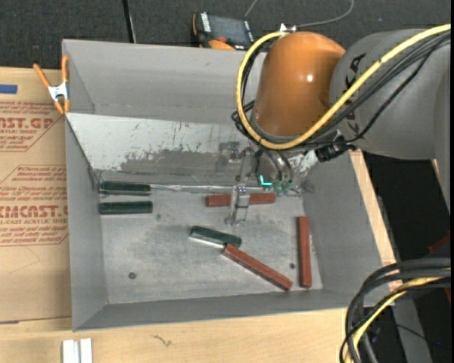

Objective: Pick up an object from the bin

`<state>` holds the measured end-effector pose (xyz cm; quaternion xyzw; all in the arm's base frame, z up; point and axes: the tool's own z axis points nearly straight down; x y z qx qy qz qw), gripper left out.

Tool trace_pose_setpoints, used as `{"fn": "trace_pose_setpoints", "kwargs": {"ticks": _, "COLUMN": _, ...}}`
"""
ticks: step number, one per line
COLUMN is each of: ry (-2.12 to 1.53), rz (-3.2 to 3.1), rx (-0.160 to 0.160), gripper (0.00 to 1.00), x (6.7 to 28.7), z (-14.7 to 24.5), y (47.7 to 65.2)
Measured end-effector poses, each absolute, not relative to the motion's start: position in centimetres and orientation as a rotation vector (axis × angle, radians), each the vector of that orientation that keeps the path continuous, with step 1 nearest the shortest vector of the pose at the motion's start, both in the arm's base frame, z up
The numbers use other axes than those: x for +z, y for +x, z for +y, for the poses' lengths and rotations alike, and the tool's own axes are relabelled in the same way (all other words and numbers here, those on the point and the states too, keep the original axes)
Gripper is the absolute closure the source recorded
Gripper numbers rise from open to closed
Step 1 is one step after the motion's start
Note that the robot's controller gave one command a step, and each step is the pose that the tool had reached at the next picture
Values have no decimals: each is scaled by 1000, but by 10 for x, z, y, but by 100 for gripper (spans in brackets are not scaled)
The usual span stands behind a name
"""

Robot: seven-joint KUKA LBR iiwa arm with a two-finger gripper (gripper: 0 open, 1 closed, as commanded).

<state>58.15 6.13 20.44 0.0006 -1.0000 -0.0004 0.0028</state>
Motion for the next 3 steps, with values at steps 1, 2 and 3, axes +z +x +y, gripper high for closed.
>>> {"fn": "trace_pose_setpoints", "kwargs": {"ticks": 1, "ry": 56, "rz": -3135, "rx": 0, "gripper": 0, "x": 68, "z": 47, "y": 553}}
{"fn": "trace_pose_setpoints", "kwargs": {"ticks": 2, "ry": 56, "rz": -3143, "rx": -2, "gripper": 100, "x": 72, "z": 47, "y": 556}}
{"fn": "trace_pose_setpoints", "kwargs": {"ticks": 3, "ry": 137, "rz": -3150, "rx": -2, "gripper": 100, "x": 204, "z": 66, "y": 561}}
